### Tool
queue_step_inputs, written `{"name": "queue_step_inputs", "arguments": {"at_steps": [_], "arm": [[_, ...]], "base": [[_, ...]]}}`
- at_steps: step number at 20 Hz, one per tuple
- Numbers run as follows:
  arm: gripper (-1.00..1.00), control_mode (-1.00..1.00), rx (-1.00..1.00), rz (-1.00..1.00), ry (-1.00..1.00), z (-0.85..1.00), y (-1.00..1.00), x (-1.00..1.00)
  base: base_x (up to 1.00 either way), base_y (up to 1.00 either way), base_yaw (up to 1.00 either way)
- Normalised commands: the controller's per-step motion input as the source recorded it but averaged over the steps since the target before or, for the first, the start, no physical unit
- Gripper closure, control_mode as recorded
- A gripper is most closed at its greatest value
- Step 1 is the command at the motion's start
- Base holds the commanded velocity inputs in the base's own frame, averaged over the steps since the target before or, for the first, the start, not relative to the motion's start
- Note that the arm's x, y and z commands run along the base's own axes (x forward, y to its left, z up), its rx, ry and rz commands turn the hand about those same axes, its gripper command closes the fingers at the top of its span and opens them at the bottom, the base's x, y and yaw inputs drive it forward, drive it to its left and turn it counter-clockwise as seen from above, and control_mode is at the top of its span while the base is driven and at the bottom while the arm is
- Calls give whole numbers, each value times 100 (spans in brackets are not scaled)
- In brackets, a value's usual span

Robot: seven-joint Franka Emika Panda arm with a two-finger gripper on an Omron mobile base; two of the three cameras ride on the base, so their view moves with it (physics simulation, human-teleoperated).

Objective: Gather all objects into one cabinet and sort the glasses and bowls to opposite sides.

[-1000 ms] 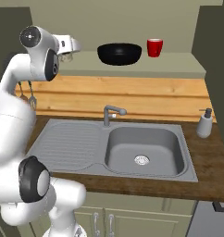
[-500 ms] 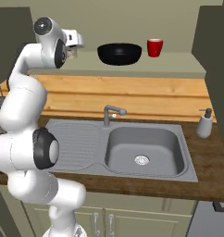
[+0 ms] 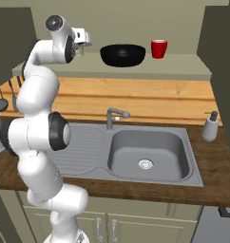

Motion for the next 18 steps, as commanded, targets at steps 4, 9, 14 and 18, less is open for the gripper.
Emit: {"name": "queue_step_inputs", "arguments": {"at_steps": [4,9,14,18], "arm": [[100,-100,0,0,2,-50,1,42],[100,-100,0,0,1,-29,8,31],[100,-100,0,0,0,-22,15,17],[-100,-100,0,0,0,-24,37,5]], "base": [[0,0,0],[0,0,0],[0,0,0],[0,0,0]]}}
